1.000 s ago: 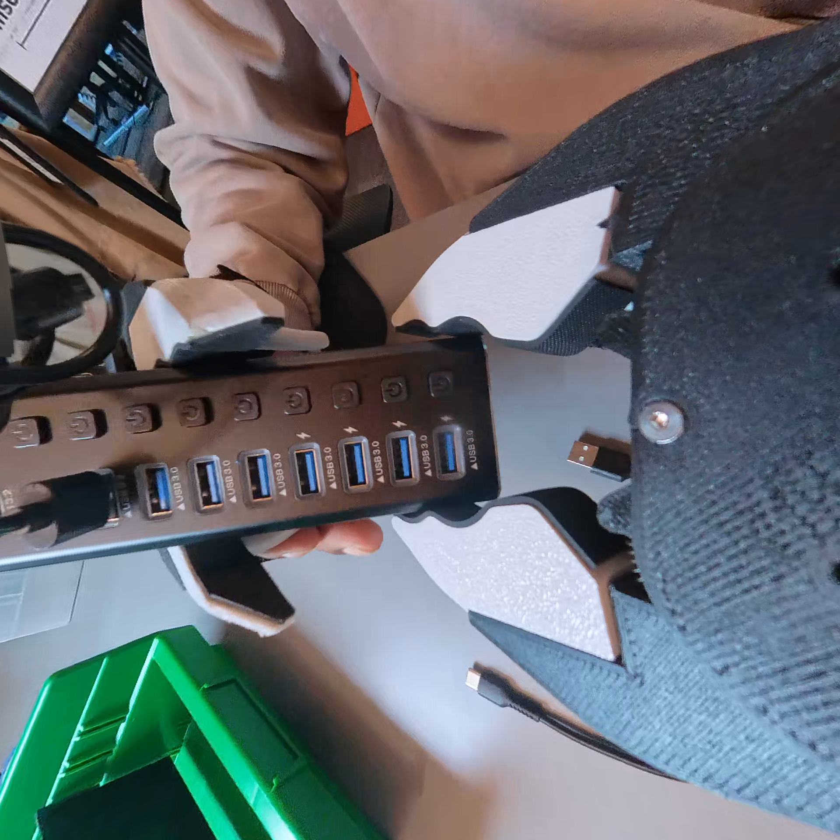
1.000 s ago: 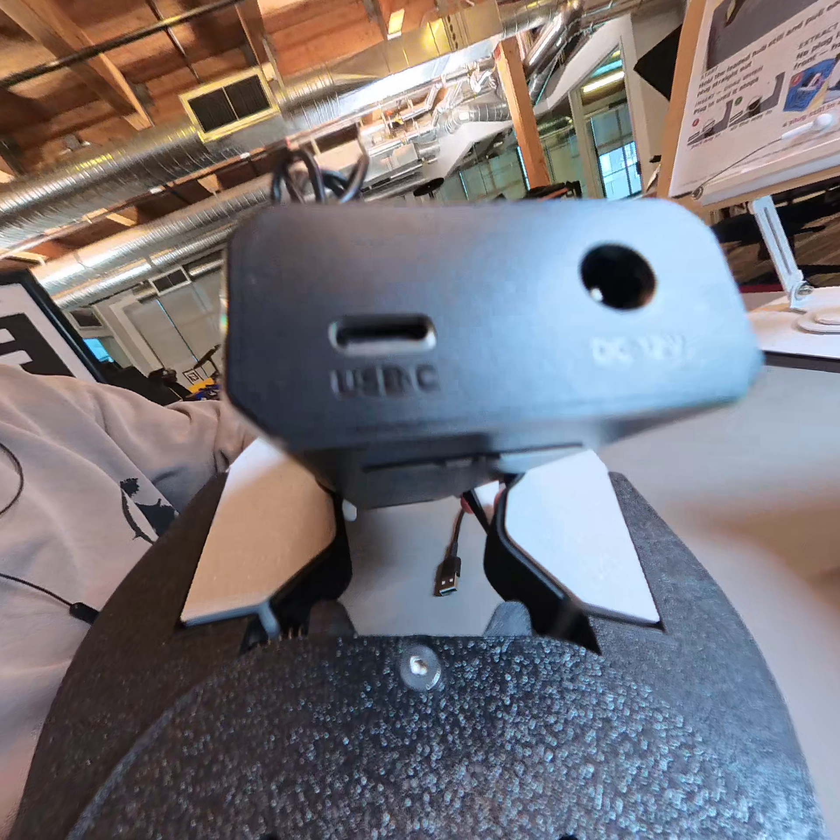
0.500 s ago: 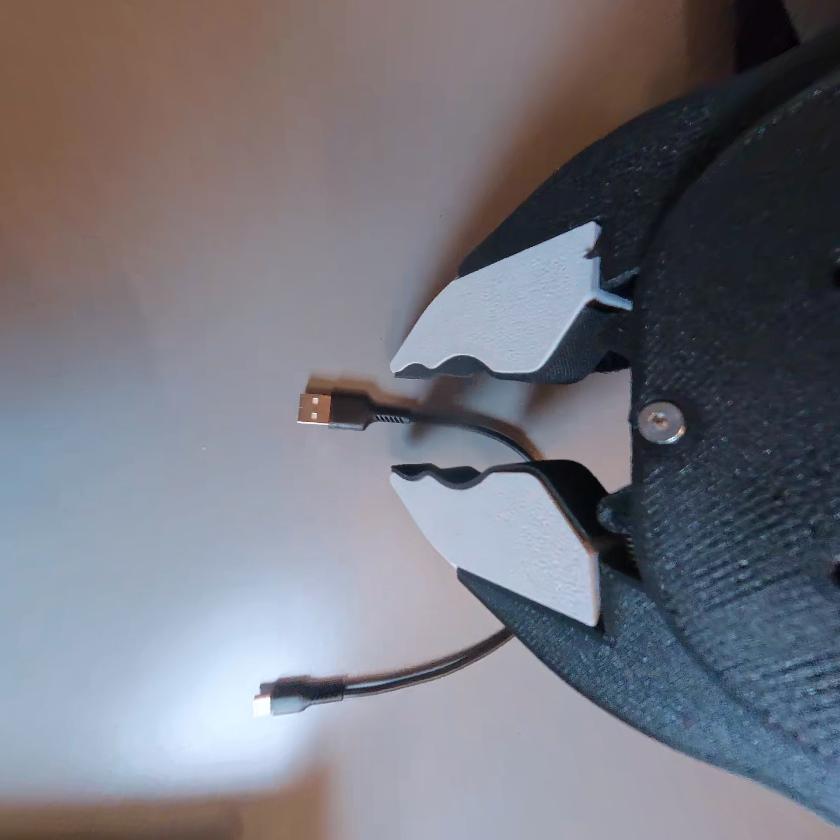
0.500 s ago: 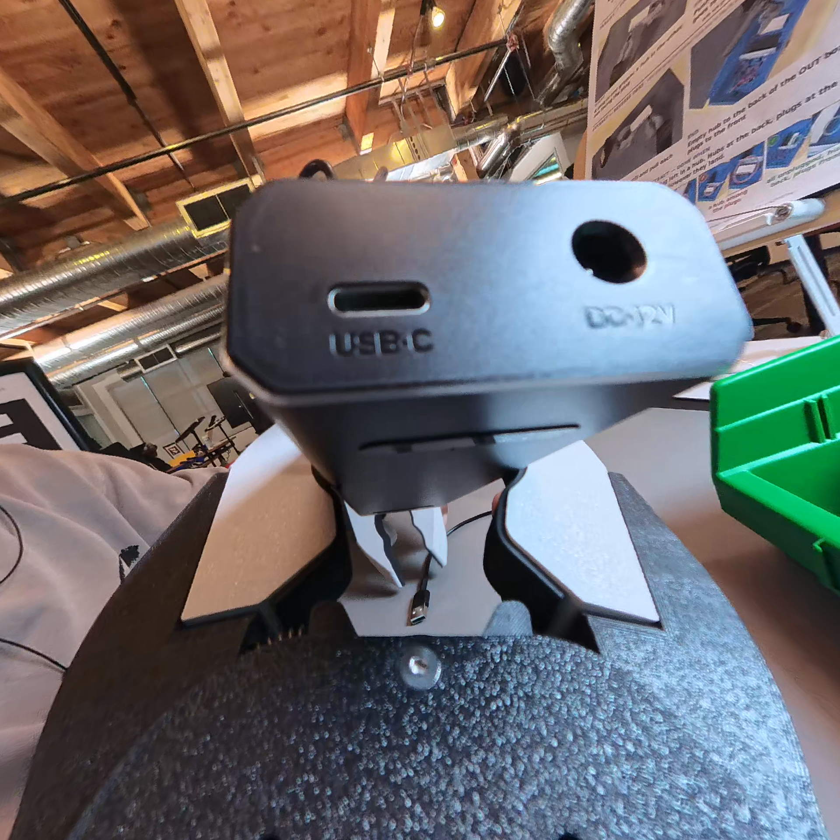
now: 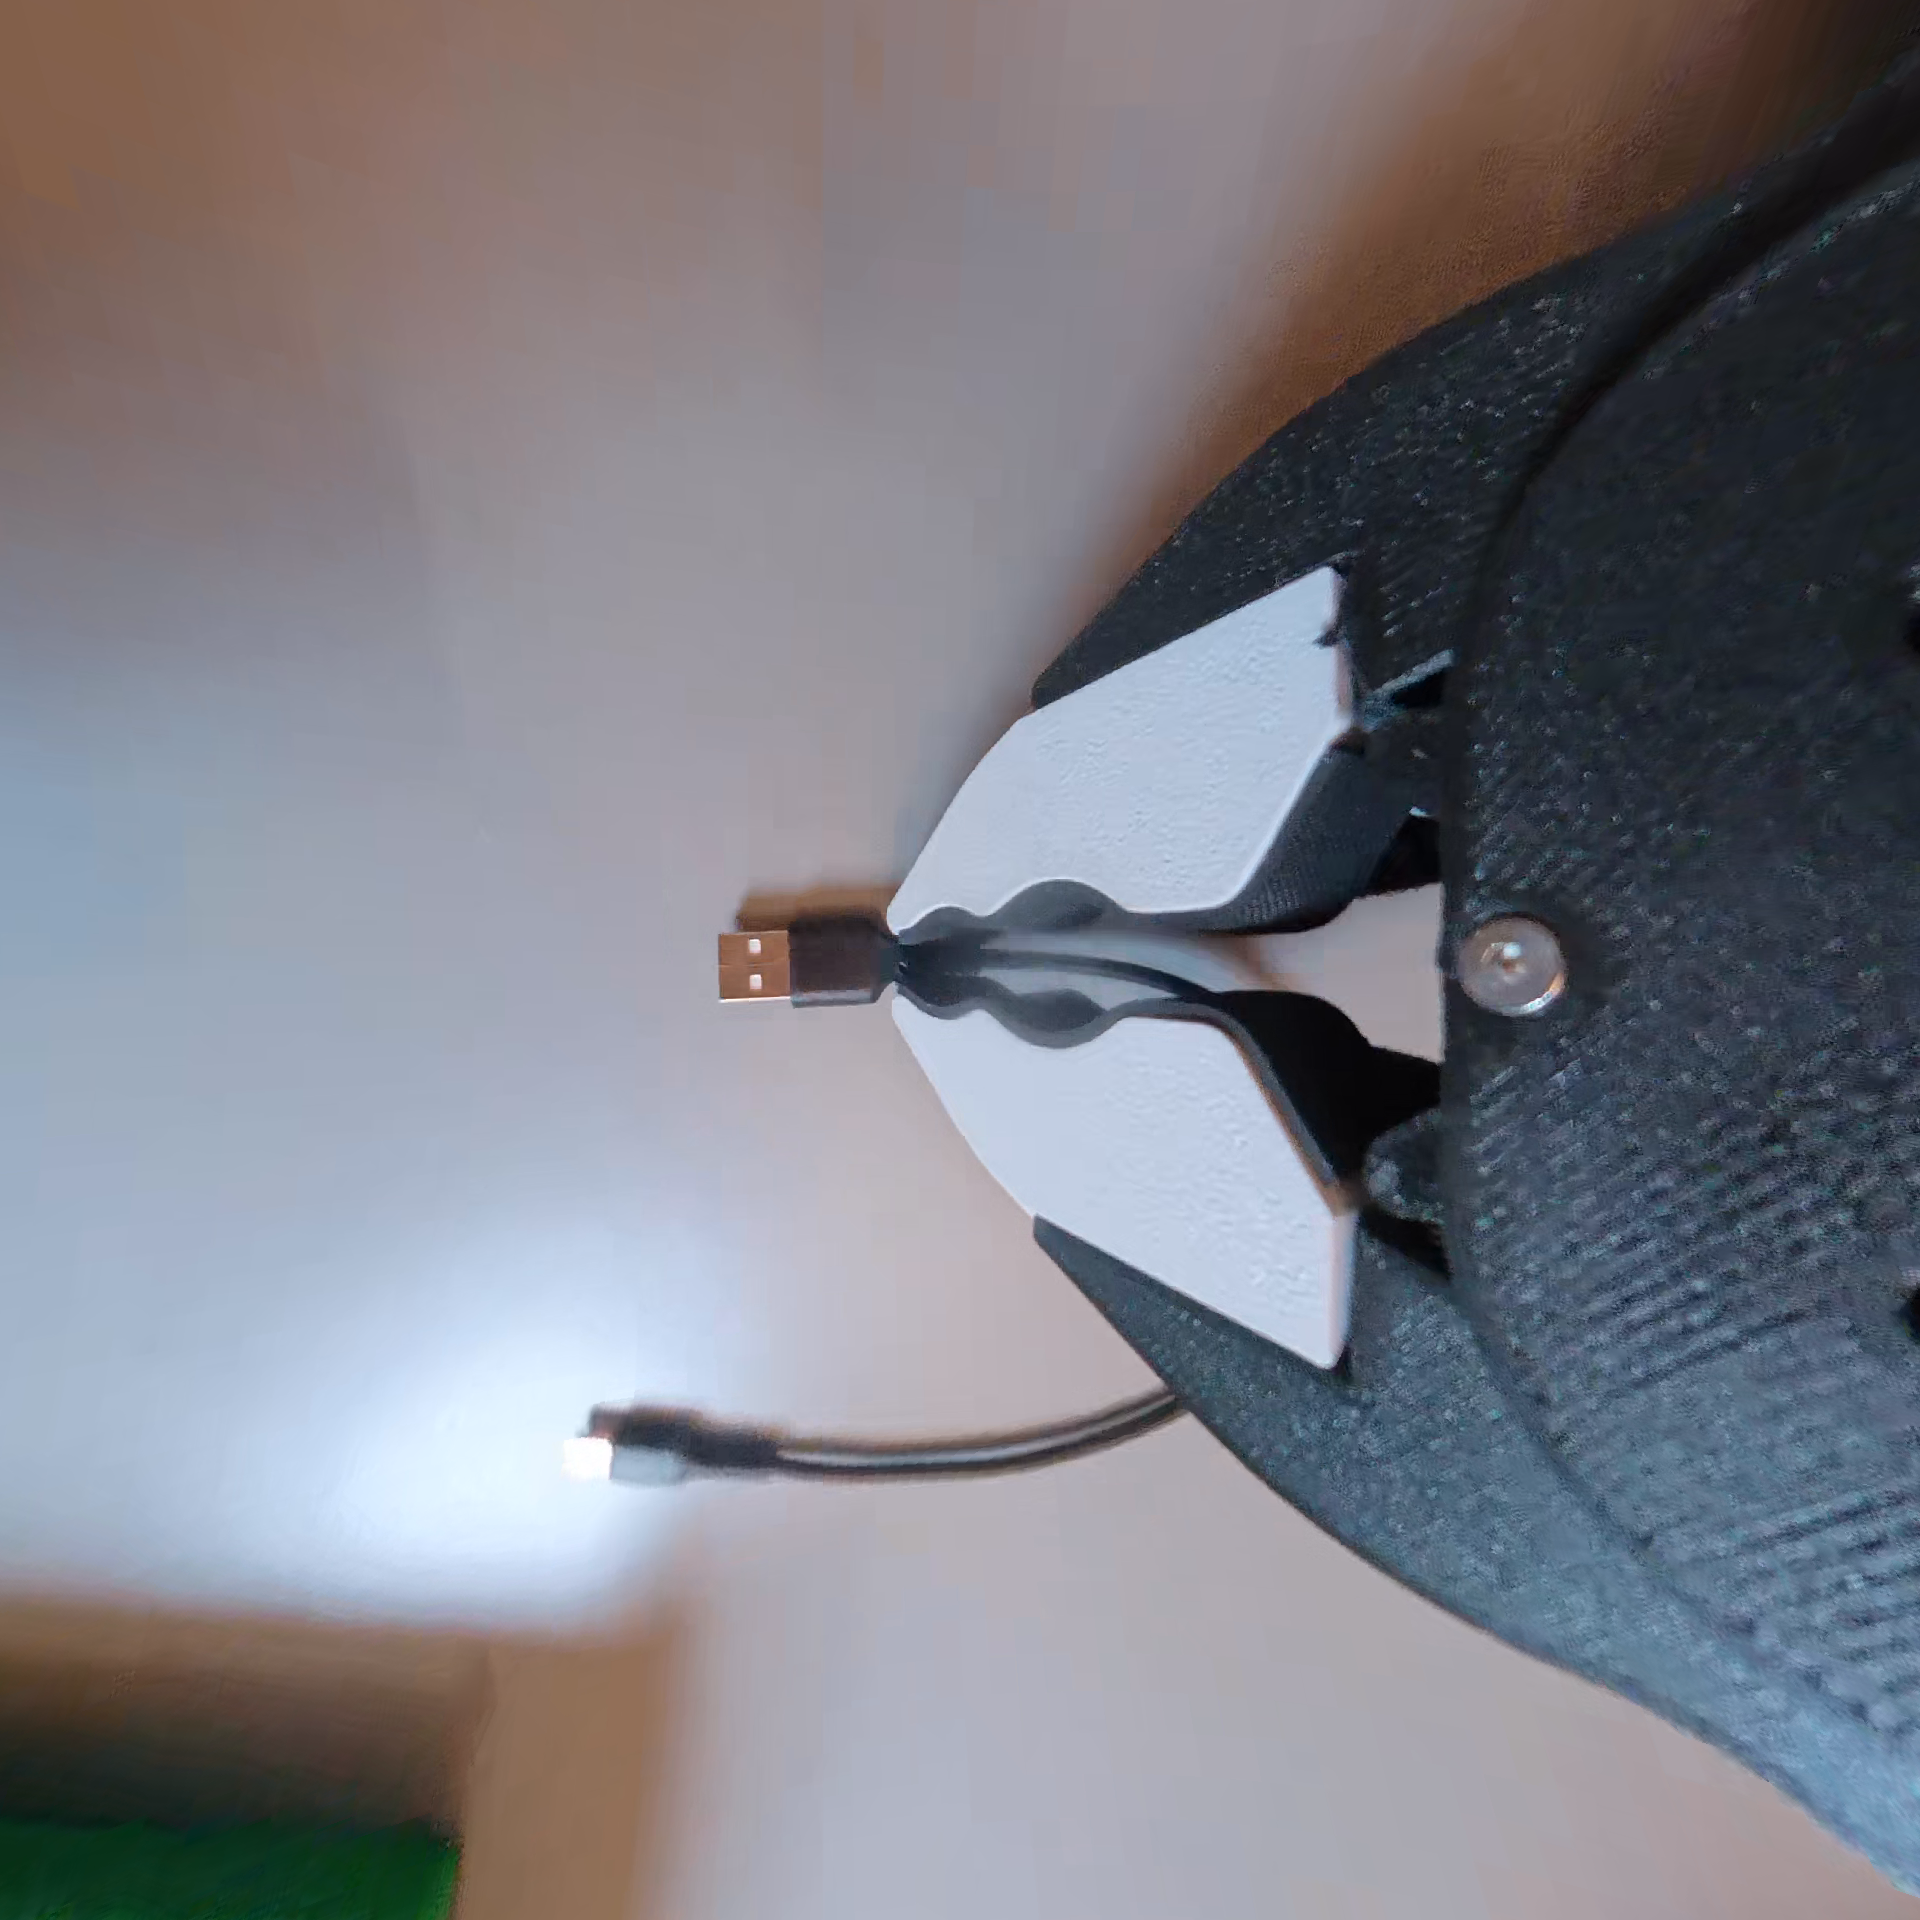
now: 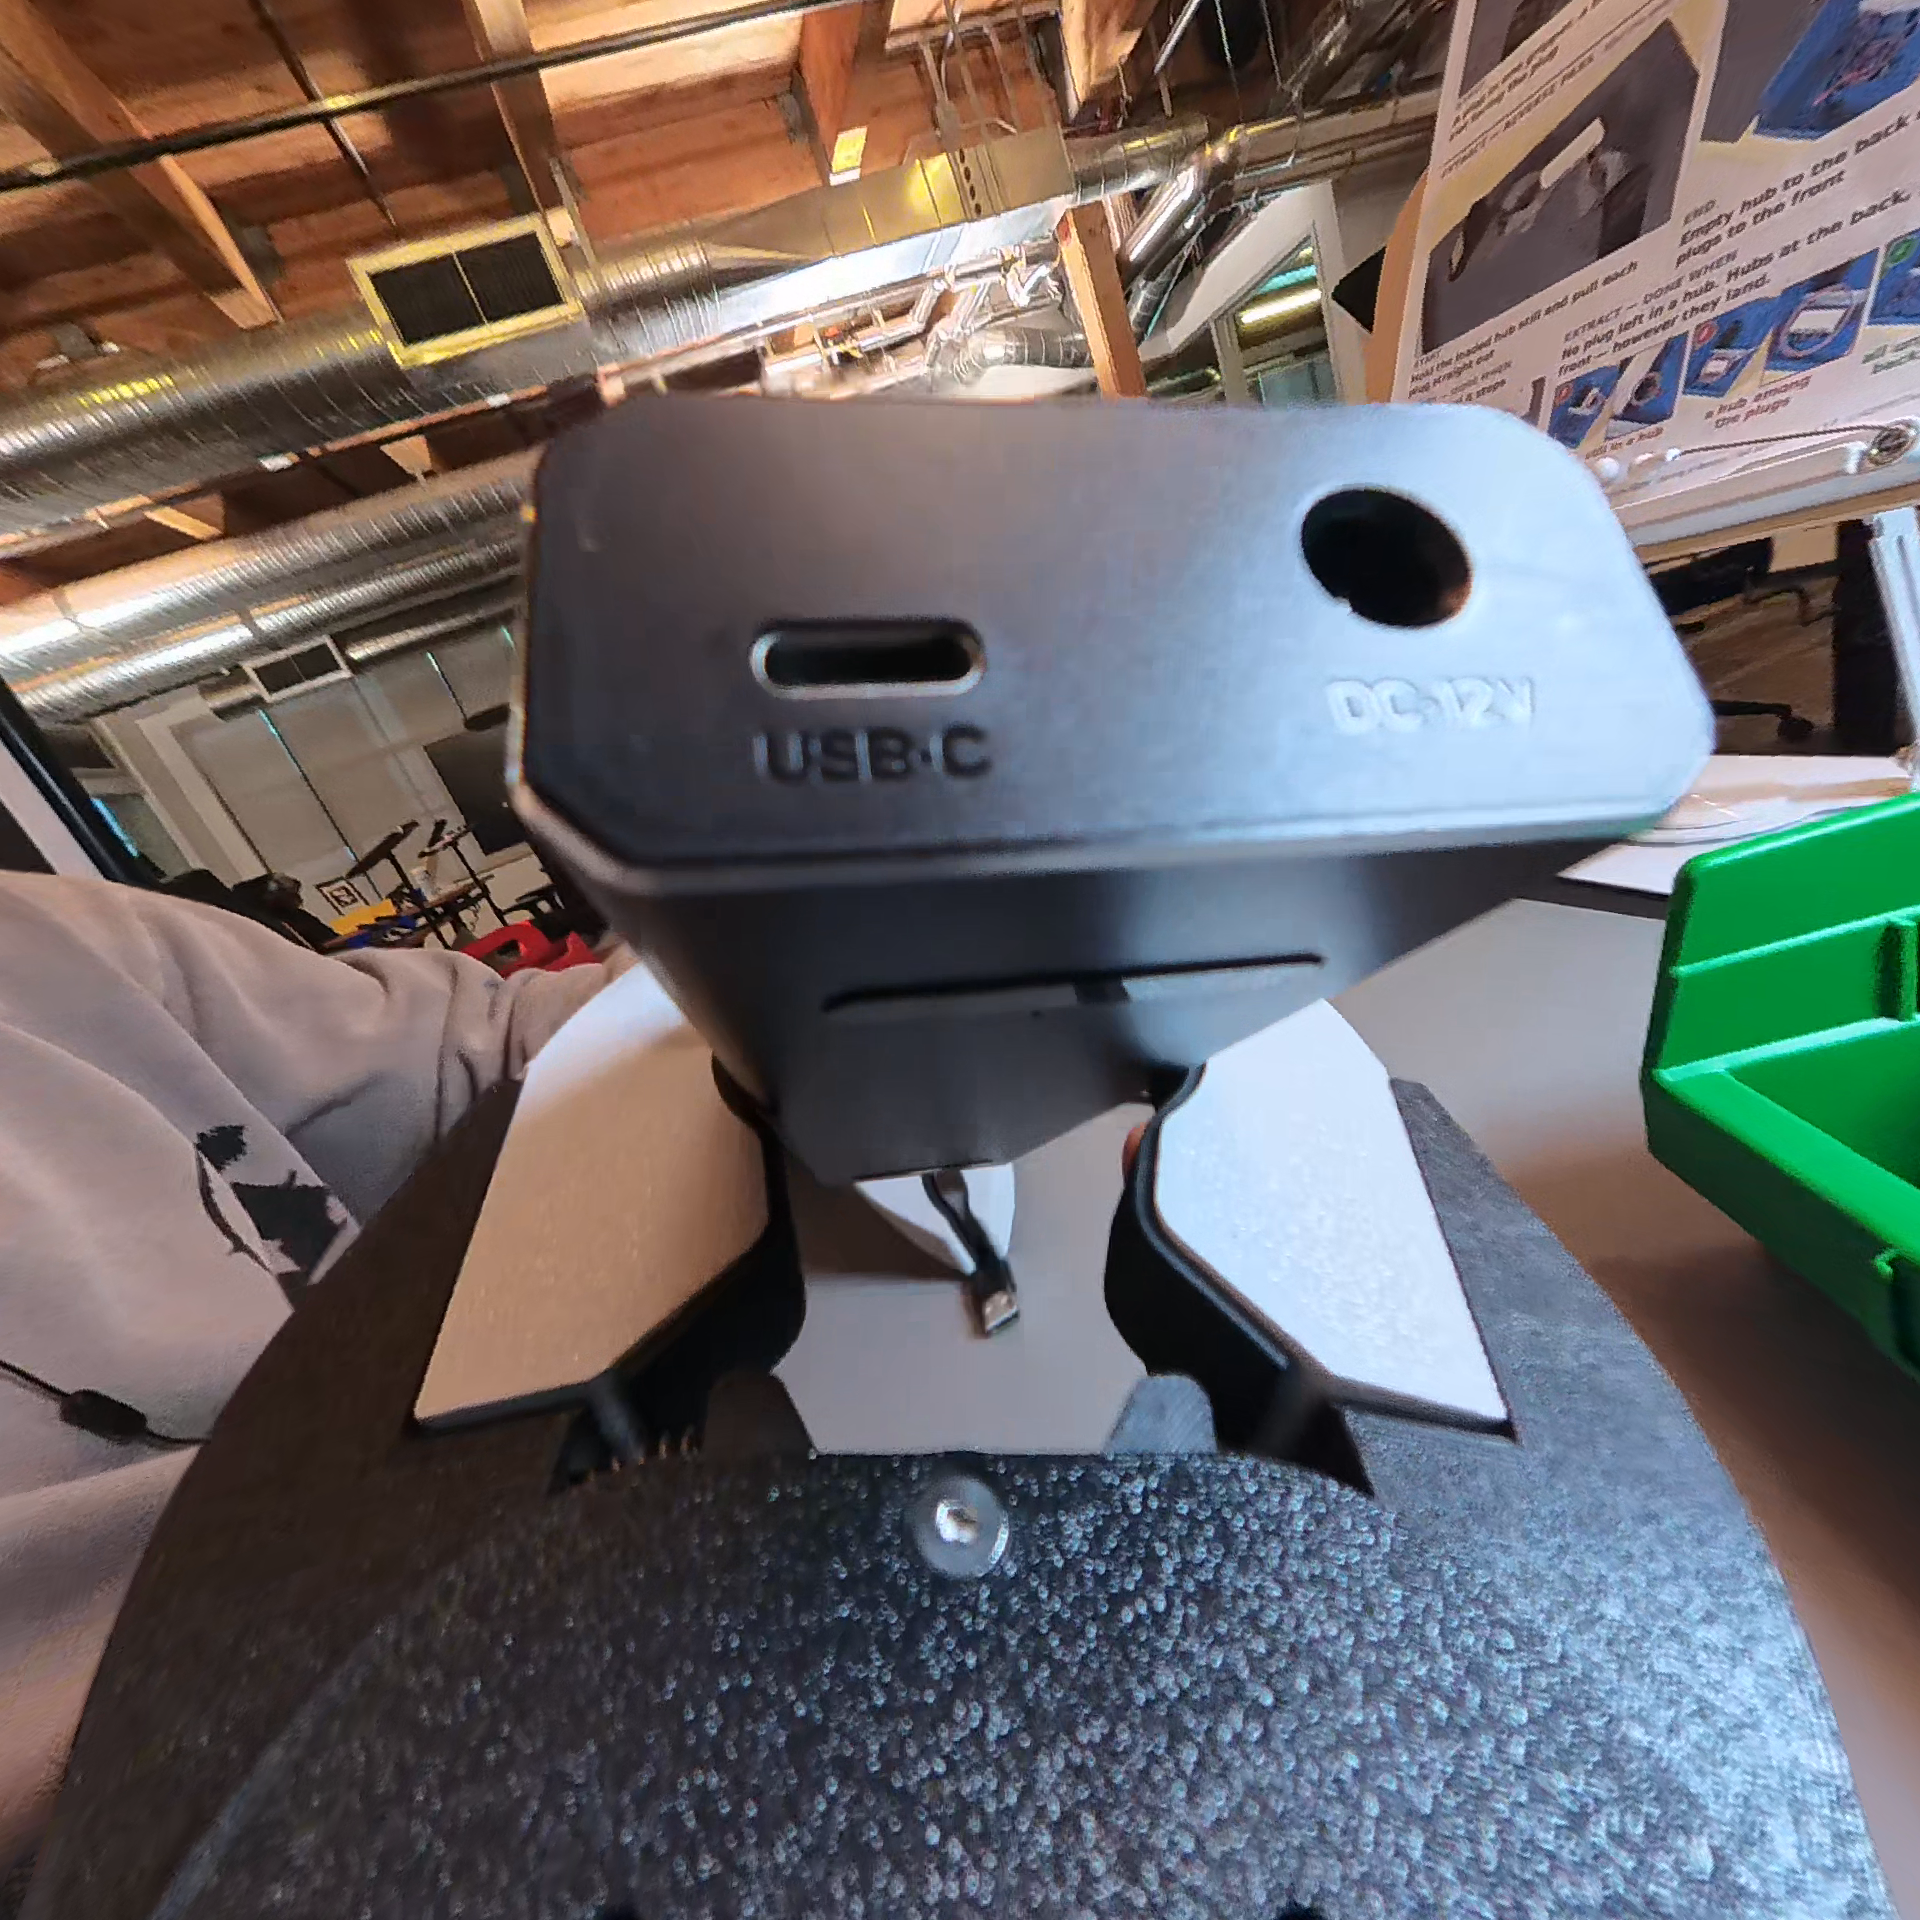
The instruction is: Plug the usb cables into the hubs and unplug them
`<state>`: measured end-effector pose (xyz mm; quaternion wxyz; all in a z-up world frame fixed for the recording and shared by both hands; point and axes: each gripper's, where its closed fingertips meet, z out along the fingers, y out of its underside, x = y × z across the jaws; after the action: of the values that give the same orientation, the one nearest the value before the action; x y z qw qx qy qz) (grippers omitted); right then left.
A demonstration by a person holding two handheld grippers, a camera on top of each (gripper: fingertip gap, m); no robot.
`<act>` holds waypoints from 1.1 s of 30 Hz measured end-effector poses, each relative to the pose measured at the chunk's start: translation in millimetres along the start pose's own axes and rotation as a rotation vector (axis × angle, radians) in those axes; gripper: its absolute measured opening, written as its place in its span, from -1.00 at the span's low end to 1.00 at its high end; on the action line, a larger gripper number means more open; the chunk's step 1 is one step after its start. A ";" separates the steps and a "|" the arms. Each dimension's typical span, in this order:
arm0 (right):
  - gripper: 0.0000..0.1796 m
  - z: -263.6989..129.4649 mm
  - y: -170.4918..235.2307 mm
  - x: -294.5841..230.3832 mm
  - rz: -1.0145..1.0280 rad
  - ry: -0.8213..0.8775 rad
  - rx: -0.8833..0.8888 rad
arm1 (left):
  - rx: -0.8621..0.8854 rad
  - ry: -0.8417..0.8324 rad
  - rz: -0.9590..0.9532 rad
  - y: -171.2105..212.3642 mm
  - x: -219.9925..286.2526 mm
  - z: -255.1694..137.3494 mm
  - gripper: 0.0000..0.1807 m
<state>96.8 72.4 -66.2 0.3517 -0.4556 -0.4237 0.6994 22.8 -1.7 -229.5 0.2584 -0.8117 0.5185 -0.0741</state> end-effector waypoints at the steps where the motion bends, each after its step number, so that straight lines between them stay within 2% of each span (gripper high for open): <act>1: -0.19 0.4 1.6 0.3 -0.028 0.011 -0.015 | 0.009 -0.023 -0.020 -1.1 -5.5 -5.1 -0.93; 3: -0.19 2.3 8.2 2.0 -0.147 0.059 -0.080 | 0.124 -0.007 -0.128 -13.8 -14.3 -26.1 -0.93; 5: -0.20 5.6 18.2 1.6 -0.296 0.101 -0.169 | 0.195 -0.061 -0.178 -20.3 -29.7 -56.6 -0.93; 8: -0.20 13.4 38.6 -2.9 -0.513 0.127 -0.316 | 0.273 -0.128 -0.190 -36.4 -36.6 -103.9 -0.93; 11: -0.20 26.1 56.9 -10.6 -0.637 0.109 -0.402 | 0.264 -0.148 -0.146 -50.3 -24.5 -126.9 -0.93; 16: -0.19 45.6 74.4 -32.6 -0.774 0.049 -0.429 | 0.107 -0.143 -0.019 -56.2 2.3 -110.9 -0.93; 22: -0.20 48.4 82.5 -56.6 -0.824 -0.036 -0.420 | 0.165 -0.105 0.021 -70.3 13.6 -114.9 -0.93; 26: -0.20 50.7 89.8 -70.2 -0.912 -0.073 -0.437 | 0.065 -0.197 -0.005 -50.0 -5.0 -113.3 -0.93; 30: -0.20 52.6 95.8 -70.5 -1.023 -0.046 -0.460 | 0.084 -0.114 0.066 -65.6 19.6 -103.8 -0.93; 33: -0.20 50.8 99.1 -63.3 -1.023 -0.023 -0.489 | 0.068 -0.099 0.127 -73.7 33.3 -98.2 -0.93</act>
<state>60.2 -36.1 -123.7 0.5255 -0.2525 -0.7439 0.3264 58.9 -40.4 -113.9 0.3153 -0.7708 0.5525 -0.0349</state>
